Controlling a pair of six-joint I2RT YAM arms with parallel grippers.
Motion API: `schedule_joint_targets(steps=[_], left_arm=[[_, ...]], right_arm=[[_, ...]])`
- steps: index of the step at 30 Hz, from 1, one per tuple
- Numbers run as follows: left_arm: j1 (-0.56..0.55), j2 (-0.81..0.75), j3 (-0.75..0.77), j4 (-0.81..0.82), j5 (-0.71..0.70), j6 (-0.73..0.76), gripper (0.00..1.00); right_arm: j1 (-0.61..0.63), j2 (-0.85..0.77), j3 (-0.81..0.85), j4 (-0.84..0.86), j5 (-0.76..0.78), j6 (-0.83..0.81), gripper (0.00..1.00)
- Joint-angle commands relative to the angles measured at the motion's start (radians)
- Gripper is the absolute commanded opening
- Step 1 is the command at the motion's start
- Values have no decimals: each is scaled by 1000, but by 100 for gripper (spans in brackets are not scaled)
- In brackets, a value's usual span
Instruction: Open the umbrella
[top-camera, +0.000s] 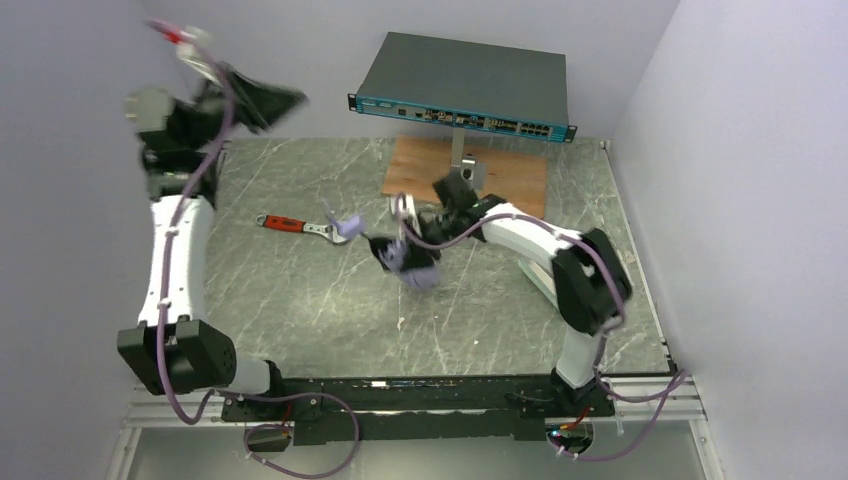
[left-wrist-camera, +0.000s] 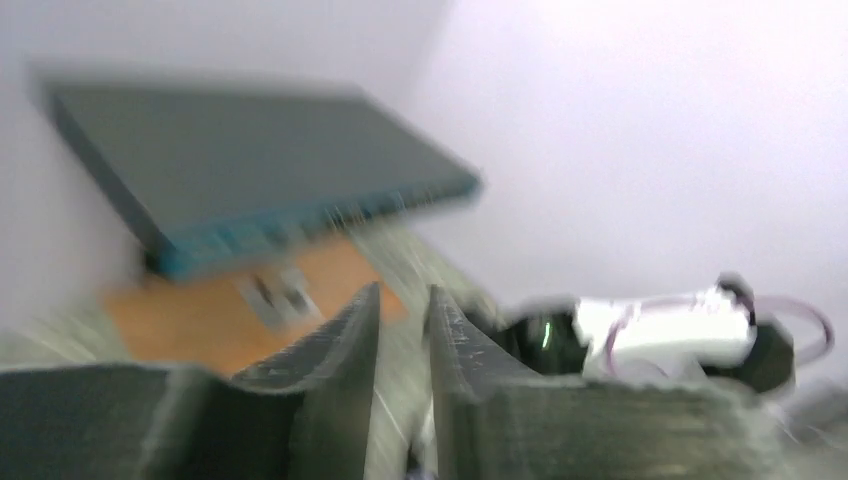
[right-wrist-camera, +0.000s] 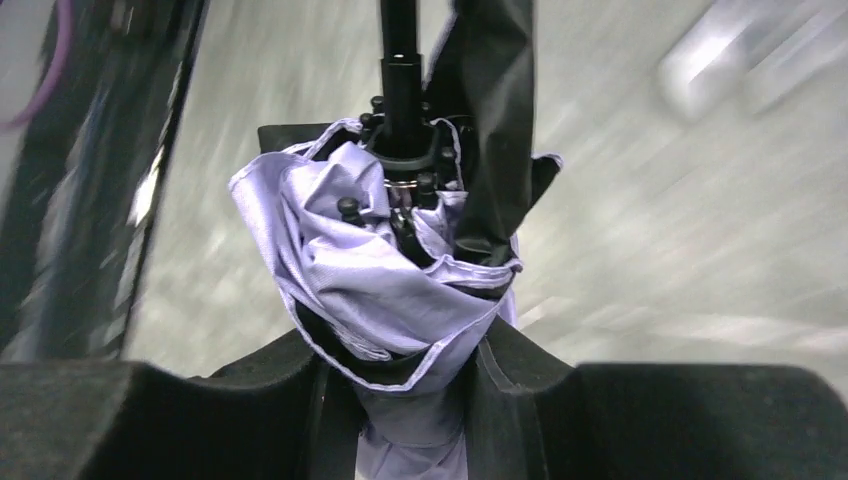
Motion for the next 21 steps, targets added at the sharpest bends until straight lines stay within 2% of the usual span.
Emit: schedule_joint_targets(steps=[1,5,6,7,9,10,13,15,16,18,21], left_arm=[[119,-90,179,396,-208,-119,0],[91,-128,51,422,-102,-77,2],[92,-137,37,361,-66,-40,21],[93,-147,21,297,-34,2,50],[94,-173,-23,145,31,128,94],[94,-195,-55,62,54,201,99],[92,-261,-140,-212,119,451,100],[90,-299,-169,-431,108,628,100],[91,-323,-193,-486,94,664,100],[90,-365,-264,-455,89,637,100],[91,-409,-361,-247,61,494,100]], right_arm=[[2,137,-106,-537,-2,-171,0],[-7,111,-5,-493,-58,-45,0],[-8,93,12,-465,-74,-7,0],[-15,72,21,-429,-89,40,0],[-21,17,24,-356,-106,123,0],[-22,-10,23,-323,-113,159,0],[-30,-88,18,-222,-121,276,0],[-39,-137,8,-129,-129,374,0],[-39,-162,-2,-62,-130,424,0],[-40,-202,-17,44,-149,545,0],[-40,-213,7,201,-188,736,0]])
